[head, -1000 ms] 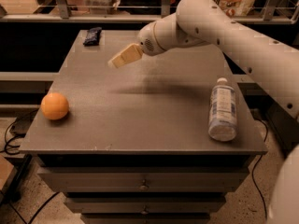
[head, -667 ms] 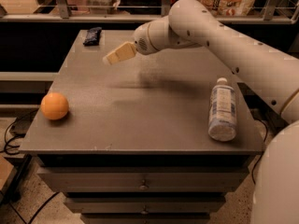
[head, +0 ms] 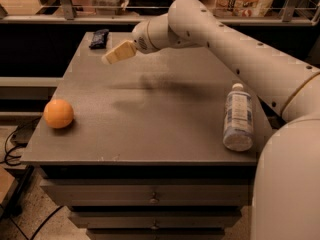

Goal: Pick rxbar blueberry

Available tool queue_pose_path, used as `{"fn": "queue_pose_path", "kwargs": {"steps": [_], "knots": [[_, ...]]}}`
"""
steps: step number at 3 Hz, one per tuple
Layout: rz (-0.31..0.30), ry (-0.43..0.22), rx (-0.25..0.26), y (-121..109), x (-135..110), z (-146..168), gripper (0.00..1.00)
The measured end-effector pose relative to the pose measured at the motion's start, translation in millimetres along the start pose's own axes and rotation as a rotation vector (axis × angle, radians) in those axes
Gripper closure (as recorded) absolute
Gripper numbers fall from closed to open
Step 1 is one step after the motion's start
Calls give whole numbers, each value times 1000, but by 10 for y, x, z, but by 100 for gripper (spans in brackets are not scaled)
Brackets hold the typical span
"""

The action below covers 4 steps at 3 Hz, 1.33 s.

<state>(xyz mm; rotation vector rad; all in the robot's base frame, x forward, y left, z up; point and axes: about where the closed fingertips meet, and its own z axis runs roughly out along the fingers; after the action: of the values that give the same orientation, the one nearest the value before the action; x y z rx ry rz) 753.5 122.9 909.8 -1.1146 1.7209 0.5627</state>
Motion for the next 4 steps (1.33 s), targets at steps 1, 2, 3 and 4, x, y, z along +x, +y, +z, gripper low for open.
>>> {"fn": "queue_pose_path", "kwargs": {"steps": [1, 2, 3, 4], "knots": [[52, -53, 8, -47, 29, 108, 0], [107, -113, 18, -141, 40, 288, 0], [135, -138, 19, -225, 45, 479, 0], [117, -92, 3, -285, 36, 729, 0]]}}
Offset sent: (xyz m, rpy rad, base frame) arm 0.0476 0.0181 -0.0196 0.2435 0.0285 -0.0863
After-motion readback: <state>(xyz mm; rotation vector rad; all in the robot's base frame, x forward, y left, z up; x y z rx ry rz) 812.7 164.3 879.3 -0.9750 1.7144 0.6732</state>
